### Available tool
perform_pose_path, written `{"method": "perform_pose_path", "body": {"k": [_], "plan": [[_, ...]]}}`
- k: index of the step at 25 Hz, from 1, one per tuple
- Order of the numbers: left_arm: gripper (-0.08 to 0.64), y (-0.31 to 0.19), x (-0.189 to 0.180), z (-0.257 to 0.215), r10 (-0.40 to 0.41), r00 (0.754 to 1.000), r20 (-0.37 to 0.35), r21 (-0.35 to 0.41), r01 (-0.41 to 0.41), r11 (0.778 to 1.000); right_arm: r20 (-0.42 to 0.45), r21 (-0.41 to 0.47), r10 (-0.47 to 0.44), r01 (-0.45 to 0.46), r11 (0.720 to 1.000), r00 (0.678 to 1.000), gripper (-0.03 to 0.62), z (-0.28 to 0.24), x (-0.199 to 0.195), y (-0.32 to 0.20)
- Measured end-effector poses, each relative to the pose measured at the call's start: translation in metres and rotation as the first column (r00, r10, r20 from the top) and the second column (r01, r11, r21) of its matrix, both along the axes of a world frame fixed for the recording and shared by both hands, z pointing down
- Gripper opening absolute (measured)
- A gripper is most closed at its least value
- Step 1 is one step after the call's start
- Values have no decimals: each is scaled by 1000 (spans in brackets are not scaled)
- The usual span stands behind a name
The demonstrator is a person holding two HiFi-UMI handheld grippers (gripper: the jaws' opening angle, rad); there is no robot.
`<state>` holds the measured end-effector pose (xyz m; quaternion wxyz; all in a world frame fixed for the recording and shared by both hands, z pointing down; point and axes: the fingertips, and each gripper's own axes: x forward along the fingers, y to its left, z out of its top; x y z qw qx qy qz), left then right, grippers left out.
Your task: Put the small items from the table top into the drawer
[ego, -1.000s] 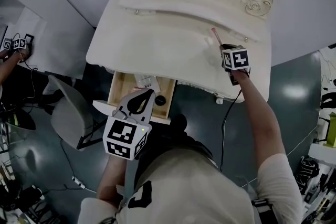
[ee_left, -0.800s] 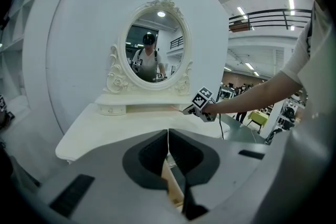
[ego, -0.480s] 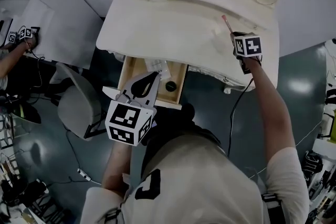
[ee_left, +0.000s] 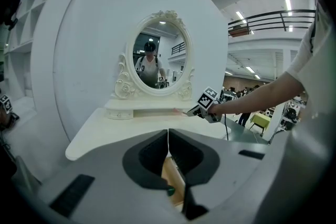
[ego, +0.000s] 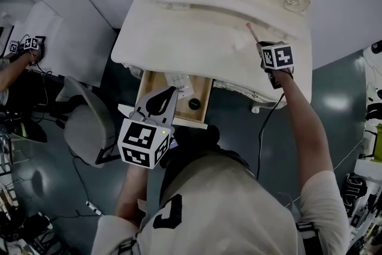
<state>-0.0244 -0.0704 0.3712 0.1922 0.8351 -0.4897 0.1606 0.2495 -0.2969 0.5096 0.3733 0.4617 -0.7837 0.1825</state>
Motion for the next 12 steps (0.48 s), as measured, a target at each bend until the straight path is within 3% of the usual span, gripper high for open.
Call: {"method": "perform_pose_path", "body": {"k": [12], "plan": [[57,11,-28,-9,26,1000,-10,25,-26,999,42,-16,18,-18,1000,999,51,-11,-28,20]]}}
